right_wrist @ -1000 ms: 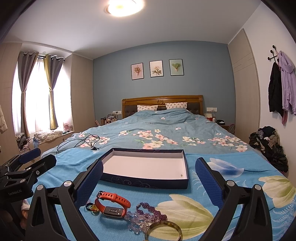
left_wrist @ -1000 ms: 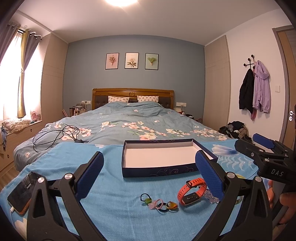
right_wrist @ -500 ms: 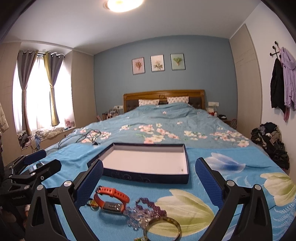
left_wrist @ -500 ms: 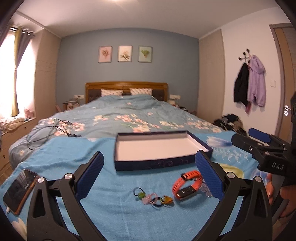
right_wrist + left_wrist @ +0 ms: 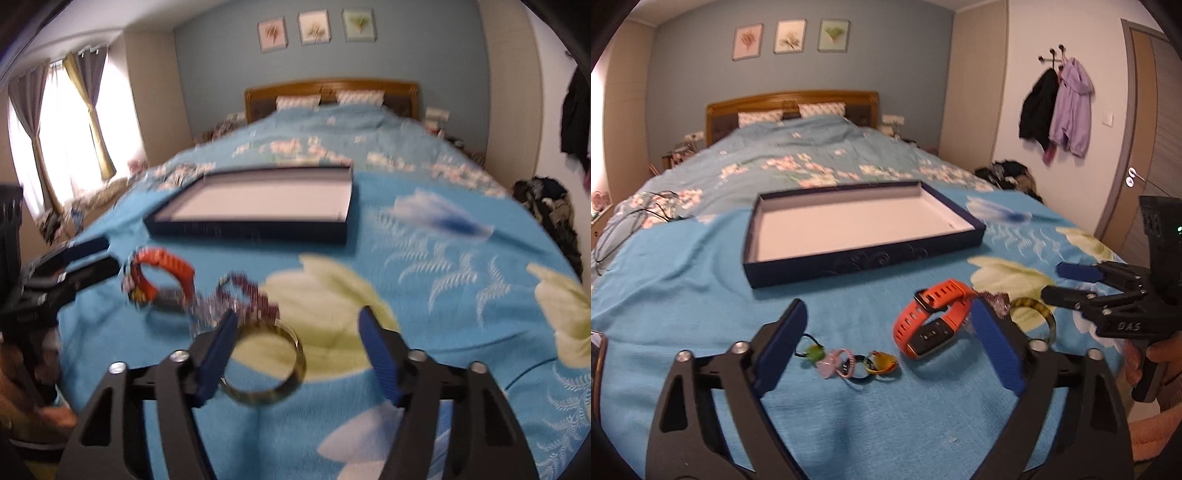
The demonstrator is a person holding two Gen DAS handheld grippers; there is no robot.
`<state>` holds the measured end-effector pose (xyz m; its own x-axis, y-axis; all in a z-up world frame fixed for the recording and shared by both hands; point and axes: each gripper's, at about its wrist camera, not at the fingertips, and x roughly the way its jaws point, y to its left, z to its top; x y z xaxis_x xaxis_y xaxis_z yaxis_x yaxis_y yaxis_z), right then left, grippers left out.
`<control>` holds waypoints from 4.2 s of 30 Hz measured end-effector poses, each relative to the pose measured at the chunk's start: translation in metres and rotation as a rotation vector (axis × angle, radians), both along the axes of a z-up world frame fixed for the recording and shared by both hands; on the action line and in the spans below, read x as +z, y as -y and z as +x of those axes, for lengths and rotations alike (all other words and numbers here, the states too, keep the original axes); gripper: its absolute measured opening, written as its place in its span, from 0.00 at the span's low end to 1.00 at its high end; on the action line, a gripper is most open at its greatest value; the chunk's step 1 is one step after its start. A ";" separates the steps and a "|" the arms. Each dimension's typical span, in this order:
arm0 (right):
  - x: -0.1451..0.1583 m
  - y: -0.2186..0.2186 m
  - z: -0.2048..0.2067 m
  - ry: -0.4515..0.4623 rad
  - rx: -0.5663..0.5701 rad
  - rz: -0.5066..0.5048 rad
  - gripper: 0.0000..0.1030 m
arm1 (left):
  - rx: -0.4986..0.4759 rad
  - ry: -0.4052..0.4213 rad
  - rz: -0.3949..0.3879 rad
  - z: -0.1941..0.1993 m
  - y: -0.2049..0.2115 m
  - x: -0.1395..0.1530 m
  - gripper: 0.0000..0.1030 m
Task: Organize jewelry
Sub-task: 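Grasp the gold bangle with the right tool while the left tool grasps the orange watch band, then carry the bangle with the right tool into the box while the left tool places the watch band, then grasp the clear crystal bracelet with the right tool while the left tool grasps the pink ring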
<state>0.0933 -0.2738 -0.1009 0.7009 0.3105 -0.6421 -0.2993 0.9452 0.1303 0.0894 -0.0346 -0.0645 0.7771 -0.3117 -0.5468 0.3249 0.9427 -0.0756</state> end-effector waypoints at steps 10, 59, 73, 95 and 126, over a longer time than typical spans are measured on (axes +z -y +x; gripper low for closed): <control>-0.016 -0.011 0.016 -0.111 0.064 -0.067 0.25 | -0.082 -0.121 0.007 0.025 0.018 -0.019 0.43; 0.032 -0.056 0.241 -0.070 0.090 -0.008 0.06 | 0.122 -0.359 -0.205 0.260 -0.058 0.007 0.08; 0.006 -0.068 0.290 -0.192 0.031 -0.039 0.06 | 0.206 -0.453 -0.196 0.322 -0.057 -0.036 0.09; 0.049 -0.048 0.178 0.011 0.182 -0.021 0.42 | 0.083 -0.175 -0.110 0.217 -0.063 0.021 0.46; -0.002 -0.064 0.030 -0.052 0.352 -0.133 0.23 | -0.130 -0.273 -0.089 0.022 -0.051 -0.030 0.49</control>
<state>0.1235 -0.2096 -0.1026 0.5318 0.4381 -0.7248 -0.6050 0.7953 0.0369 0.1110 0.0169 -0.0940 0.5562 -0.4545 -0.6958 0.3988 0.8805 -0.2564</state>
